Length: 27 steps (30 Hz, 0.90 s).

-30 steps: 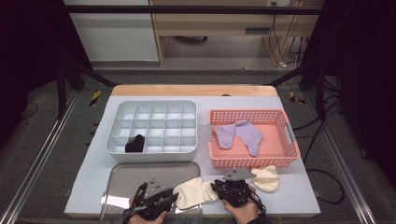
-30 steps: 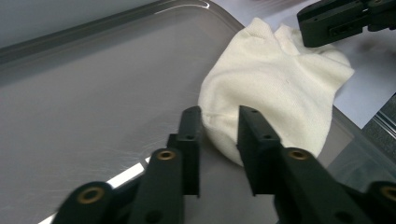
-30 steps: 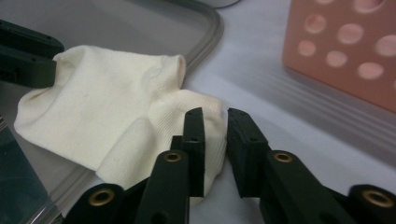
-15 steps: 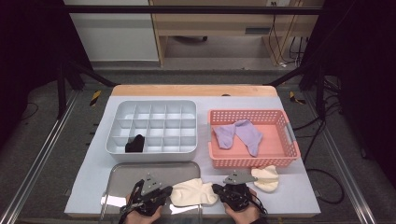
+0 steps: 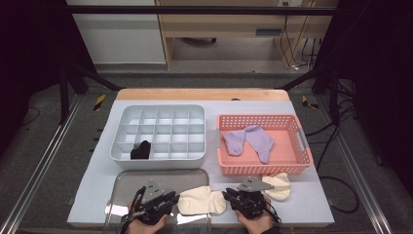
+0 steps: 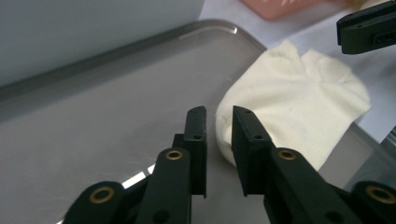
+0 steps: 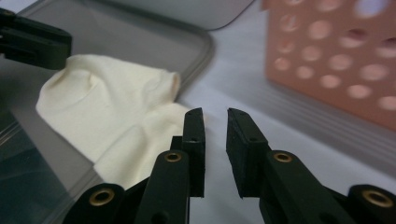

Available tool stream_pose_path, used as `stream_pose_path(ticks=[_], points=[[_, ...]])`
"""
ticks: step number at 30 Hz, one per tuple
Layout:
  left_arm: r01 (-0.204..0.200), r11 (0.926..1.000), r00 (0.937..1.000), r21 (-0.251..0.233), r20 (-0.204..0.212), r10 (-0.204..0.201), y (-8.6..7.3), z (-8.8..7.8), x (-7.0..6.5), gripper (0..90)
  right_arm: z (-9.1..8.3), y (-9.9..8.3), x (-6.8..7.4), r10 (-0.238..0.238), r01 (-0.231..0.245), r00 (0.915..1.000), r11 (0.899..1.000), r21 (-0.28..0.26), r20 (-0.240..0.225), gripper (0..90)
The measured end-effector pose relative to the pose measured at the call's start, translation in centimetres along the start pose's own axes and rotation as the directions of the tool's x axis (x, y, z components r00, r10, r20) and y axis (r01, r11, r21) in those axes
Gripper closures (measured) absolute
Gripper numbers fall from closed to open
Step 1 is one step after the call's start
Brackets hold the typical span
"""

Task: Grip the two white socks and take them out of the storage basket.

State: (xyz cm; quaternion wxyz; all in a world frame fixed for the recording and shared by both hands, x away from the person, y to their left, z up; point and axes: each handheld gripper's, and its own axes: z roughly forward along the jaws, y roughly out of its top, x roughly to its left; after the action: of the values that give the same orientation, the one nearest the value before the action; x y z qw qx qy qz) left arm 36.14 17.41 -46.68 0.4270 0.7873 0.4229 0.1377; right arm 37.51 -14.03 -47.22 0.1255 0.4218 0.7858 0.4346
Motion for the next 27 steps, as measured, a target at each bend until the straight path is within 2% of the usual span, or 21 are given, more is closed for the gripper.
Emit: stream_pose_path(ticks=[3,4,5,6,7,9,14,16,19,23,27], points=[[0.005,0.9994,0.9999,-0.034,-0.012,-0.005,0.3,-0.6,0.6,70.1,-1.4,0.3,-1.4,0.018,-0.017,0.9988,0.999,-0.033,0.046,77.7],[0.009,0.9991,0.9999,-0.042,-0.013,-0.009,0.4,-0.8,0.8,67.8,-2.5,0.4,-2.5,0.038,-0.034,0.9957,0.998,-0.055,0.084,78.1],[0.020,0.9979,0.9995,-0.062,-0.021,-0.021,0.5,-1.2,1.2,66.8,-2.9,0.5,-2.9,0.049,-0.043,0.9942,0.997,-0.061,0.096,78.4],[0.020,0.9979,0.9995,-0.062,-0.021,-0.021,0.5,-1.2,1.2,65.4,-2.9,0.5,-2.9,0.049,-0.043,0.9942,0.997,-0.061,0.096,78.4],[0.024,0.9972,0.9993,-0.071,-0.026,-0.026,0.5,-1.4,1.7,64.1,-3.9,0.4,-4.0,0.066,-0.056,0.9885,0.996,-0.072,0.136,79.1],[0.034,0.9958,0.9987,-0.086,-0.035,-0.037,0.5,-1.7,2.0,63.5,-4.6,0.3,-4.7,0.074,-0.063,0.9843,0.996,-0.070,0.161,79.6],[0.040,0.9954,0.9981,-0.086,-0.044,-0.044,0.4,-1.8,2.5,61.7,-5.3,-0.3,-5.9,0.072,-0.068,0.9711,0.997,-0.028,0.227,80.1],[0.038,0.9959,0.9982,-0.083,-0.043,-0.041,0.4,-1.8,2.6,61.5,-5.2,-0.7,-6.2,0.068,-0.070,0.9695,0.998,0.001,0.235,79.8],[0.028,0.9962,0.9986,-0.082,-0.042,-0.032,0.3,-1.8,2.5,61.2,-5.0,-1.1,-6.3,0.053,-0.066,0.9610,0.997,0.040,0.271,78.0],[0.024,0.9962,0.9987,-0.084,-0.043,-0.027,0.3,-1.8,2.4,60.8,-5.0,-1.7,-6.7,0.050,-0.072,0.9548,0.995,0.064,0.293,72.7],[0.021,0.9963,0.9988,-0.083,-0.043,-0.025,0.2,-1.7,2.4,60.6,-4.5,-2.3,-7.5,0.053,-0.090,0.9520,0.990,0.109,0.301,72.0]])
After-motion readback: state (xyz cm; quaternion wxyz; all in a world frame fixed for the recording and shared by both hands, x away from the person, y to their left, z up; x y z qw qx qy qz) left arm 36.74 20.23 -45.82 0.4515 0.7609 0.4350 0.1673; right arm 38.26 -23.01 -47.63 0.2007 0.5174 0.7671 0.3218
